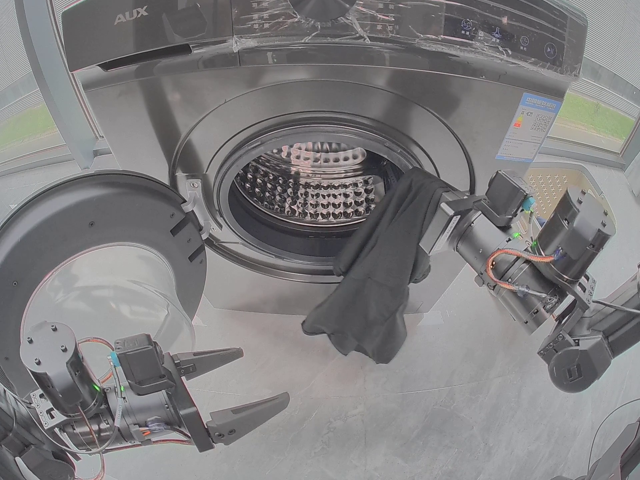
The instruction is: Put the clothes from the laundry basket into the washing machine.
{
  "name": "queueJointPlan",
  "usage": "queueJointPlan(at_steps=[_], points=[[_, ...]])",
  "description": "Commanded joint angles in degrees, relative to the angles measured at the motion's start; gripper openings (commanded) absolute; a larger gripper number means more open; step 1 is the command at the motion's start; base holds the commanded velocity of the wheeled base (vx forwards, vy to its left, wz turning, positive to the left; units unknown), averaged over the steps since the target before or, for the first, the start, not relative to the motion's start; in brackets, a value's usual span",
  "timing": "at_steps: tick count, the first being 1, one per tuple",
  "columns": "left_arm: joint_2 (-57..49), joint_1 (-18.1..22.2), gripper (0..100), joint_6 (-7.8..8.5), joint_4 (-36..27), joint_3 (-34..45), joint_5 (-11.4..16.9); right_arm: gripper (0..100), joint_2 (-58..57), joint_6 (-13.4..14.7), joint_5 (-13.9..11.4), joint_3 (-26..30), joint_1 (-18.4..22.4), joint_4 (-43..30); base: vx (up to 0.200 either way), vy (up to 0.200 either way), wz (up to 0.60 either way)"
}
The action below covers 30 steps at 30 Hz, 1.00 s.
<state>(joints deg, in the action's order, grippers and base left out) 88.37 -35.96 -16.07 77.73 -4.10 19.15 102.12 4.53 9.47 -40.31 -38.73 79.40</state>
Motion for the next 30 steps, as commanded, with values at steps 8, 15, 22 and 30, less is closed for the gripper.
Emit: queueJointPlan(at_steps=[8,15,22,30], points=[[5.94,-1.22,100,2.09,0.06,-2.41,-0.25,0,3.96,-0.23,1.78,-6.62,-3.11,-1.35,0.0,0.0,0.0],[13.32,-0.95,100,3.94,3.84,-3.73,-0.61,0,6.69,-0.32,1.78,-11.54,-5.39,-1.79,0.0,0.0,0.0],[22.9,-0.86,100,6.22,11.04,-5.57,-0.78,0,8.09,-0.23,1.95,-13.65,-6.27,-2.49,0.0,0.0,0.0],[28.0,-0.34,100,6.58,10.95,-11.81,-0.87,0,8.01,-0.23,3.01,-14.09,-6.36,-3.2,0.0,0.0,0.0]])
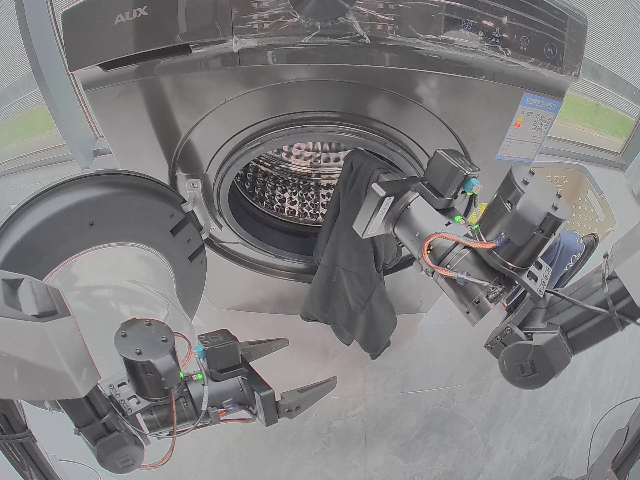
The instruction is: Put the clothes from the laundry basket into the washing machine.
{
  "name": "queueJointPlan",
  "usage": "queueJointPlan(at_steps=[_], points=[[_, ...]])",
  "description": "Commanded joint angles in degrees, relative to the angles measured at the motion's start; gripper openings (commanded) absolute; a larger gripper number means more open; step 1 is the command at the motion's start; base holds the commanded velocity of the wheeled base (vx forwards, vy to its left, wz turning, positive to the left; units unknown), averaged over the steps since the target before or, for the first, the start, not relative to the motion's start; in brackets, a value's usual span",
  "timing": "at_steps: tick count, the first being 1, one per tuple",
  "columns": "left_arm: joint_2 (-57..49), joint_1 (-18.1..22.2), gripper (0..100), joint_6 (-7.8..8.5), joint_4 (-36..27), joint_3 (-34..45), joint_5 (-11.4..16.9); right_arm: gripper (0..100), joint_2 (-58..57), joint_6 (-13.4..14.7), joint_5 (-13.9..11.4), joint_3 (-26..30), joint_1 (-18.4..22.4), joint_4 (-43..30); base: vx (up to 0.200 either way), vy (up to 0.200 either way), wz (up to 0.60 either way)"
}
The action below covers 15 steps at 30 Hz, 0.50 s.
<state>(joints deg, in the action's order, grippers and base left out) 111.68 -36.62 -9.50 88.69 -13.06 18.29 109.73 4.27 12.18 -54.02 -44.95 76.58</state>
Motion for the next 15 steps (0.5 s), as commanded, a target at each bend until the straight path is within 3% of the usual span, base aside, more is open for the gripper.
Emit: queueJointPlan(at_steps=[1,15], points=[[5.3,0.32,100,0.0,0.08,-3.38,0.0,0,0.4,0.13,0.3,-0.39,-0.05,-0.47,0.0,0.0,0.0],[13.74,2.34,100,0.0,0.0,-11.99,-1.59,0,0.49,0.57,0.74,-0.3,-2.25,-0.03,0.0,0.0,0.0]])
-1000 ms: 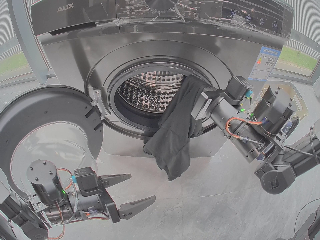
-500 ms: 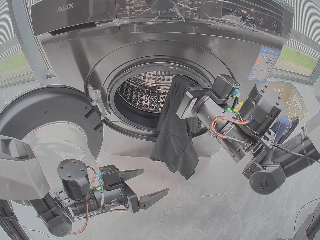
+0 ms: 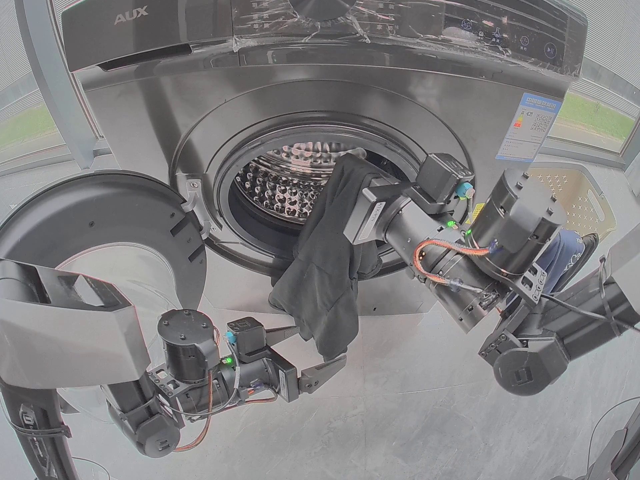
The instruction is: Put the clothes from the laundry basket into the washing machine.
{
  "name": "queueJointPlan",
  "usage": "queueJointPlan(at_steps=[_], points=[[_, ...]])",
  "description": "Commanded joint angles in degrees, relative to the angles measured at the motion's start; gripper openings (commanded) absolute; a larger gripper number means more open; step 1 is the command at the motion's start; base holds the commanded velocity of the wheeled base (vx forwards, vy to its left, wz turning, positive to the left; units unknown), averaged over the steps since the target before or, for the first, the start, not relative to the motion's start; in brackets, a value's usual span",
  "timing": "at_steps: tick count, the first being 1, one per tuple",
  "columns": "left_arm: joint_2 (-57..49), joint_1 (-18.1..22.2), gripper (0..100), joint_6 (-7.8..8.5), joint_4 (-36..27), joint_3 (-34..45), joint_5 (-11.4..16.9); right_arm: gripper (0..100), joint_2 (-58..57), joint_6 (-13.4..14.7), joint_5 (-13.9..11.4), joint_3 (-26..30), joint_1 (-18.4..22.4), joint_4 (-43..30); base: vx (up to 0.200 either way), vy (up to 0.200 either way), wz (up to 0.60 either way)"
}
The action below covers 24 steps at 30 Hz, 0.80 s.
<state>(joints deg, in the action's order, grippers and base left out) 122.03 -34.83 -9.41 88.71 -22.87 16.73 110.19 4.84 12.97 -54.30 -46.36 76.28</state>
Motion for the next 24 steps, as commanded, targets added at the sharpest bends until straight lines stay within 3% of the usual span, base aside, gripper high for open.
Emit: queueJointPlan(at_steps=[1,8,24], points=[[4.27,0.73,100,-0.08,-0.03,-3.06,-0.11,0,0.02,-0.01,0.04,-0.02,-0.92,0.36,0.0,0.0,0.0],[8.67,1.34,100,-0.08,-0.03,-8.6,-1.08,0,-0.06,0.08,-0.05,-0.11,-1.72,0.8,0.0,0.0,0.0],[11.21,-0.33,100,-0.34,-0.03,-12.99,-1.43,0,0.02,0.08,-0.05,-0.02,-1.72,0.98,0.0,0.0,0.0]])
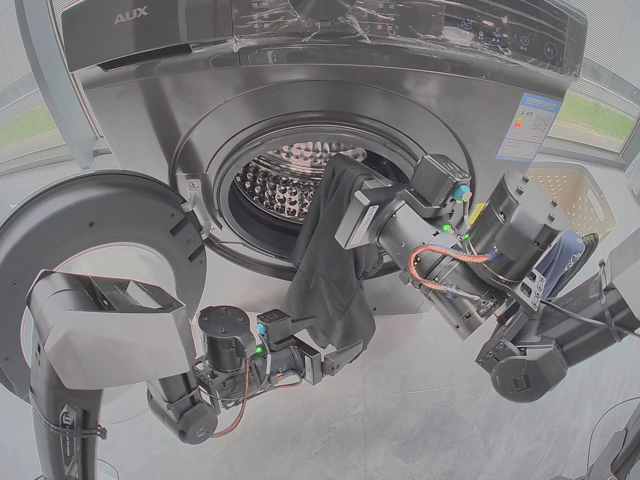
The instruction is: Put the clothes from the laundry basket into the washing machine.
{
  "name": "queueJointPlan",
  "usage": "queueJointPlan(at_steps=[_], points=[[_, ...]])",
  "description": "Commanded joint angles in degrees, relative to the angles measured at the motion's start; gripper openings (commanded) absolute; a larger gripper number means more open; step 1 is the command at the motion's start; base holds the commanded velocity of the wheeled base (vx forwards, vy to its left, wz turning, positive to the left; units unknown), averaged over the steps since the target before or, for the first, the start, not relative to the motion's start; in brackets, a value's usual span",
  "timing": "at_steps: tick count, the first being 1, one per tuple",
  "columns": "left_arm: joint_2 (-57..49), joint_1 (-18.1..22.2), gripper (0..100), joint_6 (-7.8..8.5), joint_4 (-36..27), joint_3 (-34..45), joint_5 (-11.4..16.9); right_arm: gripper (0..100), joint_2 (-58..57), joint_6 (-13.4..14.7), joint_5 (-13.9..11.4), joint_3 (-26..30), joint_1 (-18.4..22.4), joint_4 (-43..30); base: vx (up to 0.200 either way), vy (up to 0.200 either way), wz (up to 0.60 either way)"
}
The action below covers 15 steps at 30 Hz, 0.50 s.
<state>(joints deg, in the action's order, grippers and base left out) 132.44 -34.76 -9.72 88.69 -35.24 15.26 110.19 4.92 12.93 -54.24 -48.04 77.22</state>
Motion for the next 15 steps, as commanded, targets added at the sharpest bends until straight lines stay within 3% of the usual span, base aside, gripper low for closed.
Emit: queueJointPlan(at_steps=[1,4,9,10,15], points=[[1.33,-0.58,100,-0.04,0.08,-1.06,-0.06,0,0.11,0.0,-0.01,-0.08,-0.12,0.04,0.0,0.0,0.0],[2.3,-0.84,100,-0.13,0.0,-2.46,-0.32,0,0.2,0.0,-0.01,-0.17,-0.3,0.04,0.0,0.0,0.0],[4.41,-0.84,100,0.05,0.08,-5.01,-3.4,0,0.11,0.0,-0.01,0.01,-0.47,0.74,0.0,0.0,0.0],[4.67,-0.75,0,-0.04,0.0,-5.36,-3.57,0,0.02,0.0,-0.01,0.1,-0.47,0.74,0.0,0.0,0.0],[5.46,-0.66,0,-0.04,0.0,-7.21,-5.16,0,-0.33,0.0,-0.01,0.18,-0.47,0.83,0.0,0.0,0.0]])
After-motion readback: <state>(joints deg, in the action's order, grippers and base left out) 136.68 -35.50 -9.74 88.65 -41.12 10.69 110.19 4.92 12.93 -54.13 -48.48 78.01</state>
